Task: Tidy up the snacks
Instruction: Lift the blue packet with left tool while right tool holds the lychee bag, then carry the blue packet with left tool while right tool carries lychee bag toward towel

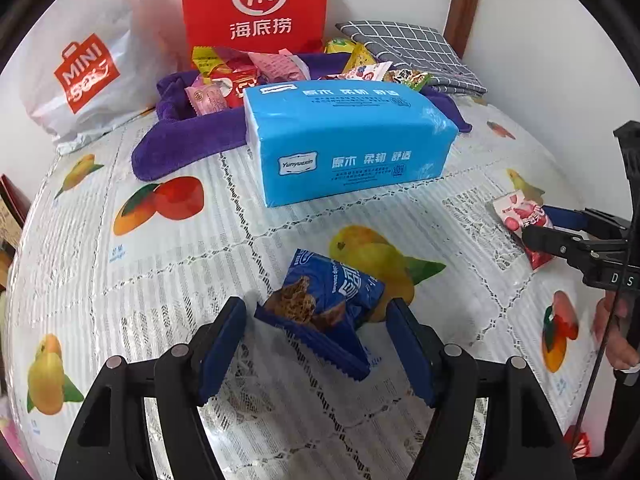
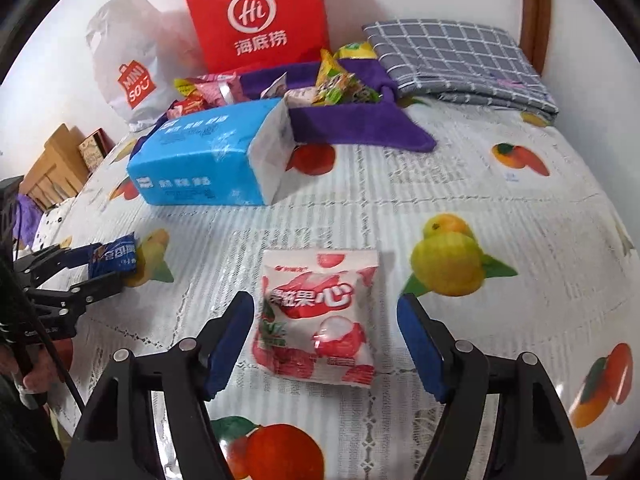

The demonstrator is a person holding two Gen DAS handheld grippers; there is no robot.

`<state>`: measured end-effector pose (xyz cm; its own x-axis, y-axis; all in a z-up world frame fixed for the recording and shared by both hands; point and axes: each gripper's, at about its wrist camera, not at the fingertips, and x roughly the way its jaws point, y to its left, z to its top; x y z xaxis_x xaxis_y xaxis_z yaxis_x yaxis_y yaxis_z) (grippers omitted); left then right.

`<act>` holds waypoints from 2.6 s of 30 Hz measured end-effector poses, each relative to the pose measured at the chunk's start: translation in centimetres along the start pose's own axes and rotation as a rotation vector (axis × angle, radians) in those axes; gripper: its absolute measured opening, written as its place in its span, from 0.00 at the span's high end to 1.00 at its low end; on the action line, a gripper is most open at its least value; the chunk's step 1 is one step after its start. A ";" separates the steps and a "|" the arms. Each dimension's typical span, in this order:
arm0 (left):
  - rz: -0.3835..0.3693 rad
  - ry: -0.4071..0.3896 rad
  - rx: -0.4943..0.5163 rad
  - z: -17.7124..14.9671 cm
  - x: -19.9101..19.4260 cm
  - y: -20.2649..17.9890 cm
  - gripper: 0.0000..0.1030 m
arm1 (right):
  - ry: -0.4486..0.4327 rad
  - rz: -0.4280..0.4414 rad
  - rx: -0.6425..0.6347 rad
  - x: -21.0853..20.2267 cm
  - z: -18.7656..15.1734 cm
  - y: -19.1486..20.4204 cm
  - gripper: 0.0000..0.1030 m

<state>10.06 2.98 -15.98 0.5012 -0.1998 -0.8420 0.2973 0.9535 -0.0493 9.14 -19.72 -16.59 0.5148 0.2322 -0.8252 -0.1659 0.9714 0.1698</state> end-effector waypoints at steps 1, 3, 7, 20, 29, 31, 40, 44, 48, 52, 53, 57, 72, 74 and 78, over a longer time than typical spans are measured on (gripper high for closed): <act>0.005 0.003 0.007 0.1 0.1 -0.2 0.31 | 0.005 0.001 -0.008 0.2 0.0 0.2 0.28; 0.011 0.007 0.009 0.1 0.1 -0.3 0.32 | 0.009 -0.002 -0.020 0.5 -0.1 0.6 0.28; 0.013 -0.003 -0.016 0.2 0.0 -0.1 0.51 | 0.001 -0.029 -0.063 1.0 -0.2 1.6 0.28; -0.030 -0.026 -0.081 -0.4 -0.6 0.3 0.56 | -0.018 -0.054 -0.083 0.8 -0.4 1.7 0.48; -0.058 -0.044 -0.128 -0.5 -2.6 0.2 0.56 | -0.062 -0.037 -0.042 -1.8 0.1 2.1 0.49; -0.056 -0.057 -0.137 -0.2 -3.5 0.3 0.56 | -0.084 -0.038 -0.033 -2.9 0.5 2.3 0.49; -0.050 -0.113 -0.142 1.4 -7.0 0.4 0.56 | -0.169 -0.055 -0.033 -6.6 2.7 3.4 0.49; -0.045 -0.127 -0.147 2.0 -8.0 0.4 0.56 | -0.186 -0.069 -0.033 -7.4 3.5 3.8 0.49; -0.036 -0.146 -0.149 2.7 -8.9 0.5 0.56 | -0.203 -0.077 -0.025 -8.4 4.3 3.9 0.49; -0.028 -0.159 -0.153 3.2 -9.7 0.7 0.56 | -0.222 -0.078 -0.017 -9.1 5.0 4.1 0.49; -0.028 -0.162 -0.152 3.4 -9.8 0.8 0.56 | -0.228 -0.079 -0.015 -9.3 5.2 4.2 0.49; -0.022 -0.173 -0.157 4.0 -10.2 1.0 0.56 | -0.236 -0.089 -0.012 -9.7 5.9 4.2 0.49; -0.002 -0.234 -0.192 6.8 -11.8 1.7 0.56 | -0.279 -0.104 -0.004 -10.9 8.7 4.4 0.49; -0.001 -0.240 -0.189 7.1 -11.9 1.7 0.56 | -0.283 -0.104 -0.001 -11.0 9.0 4.3 0.49; 0.006 -0.245 -0.187 7.7 -11.9 1.7 0.56 | -0.293 -0.105 0.001 -11.2 9.6 4.2 0.49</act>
<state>10.88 5.22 -1.88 0.6902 -0.2212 -0.6890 0.1507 0.9752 -0.1621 10.74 -17.73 -1.51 0.7494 0.1351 -0.6482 -0.0981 0.9908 0.0930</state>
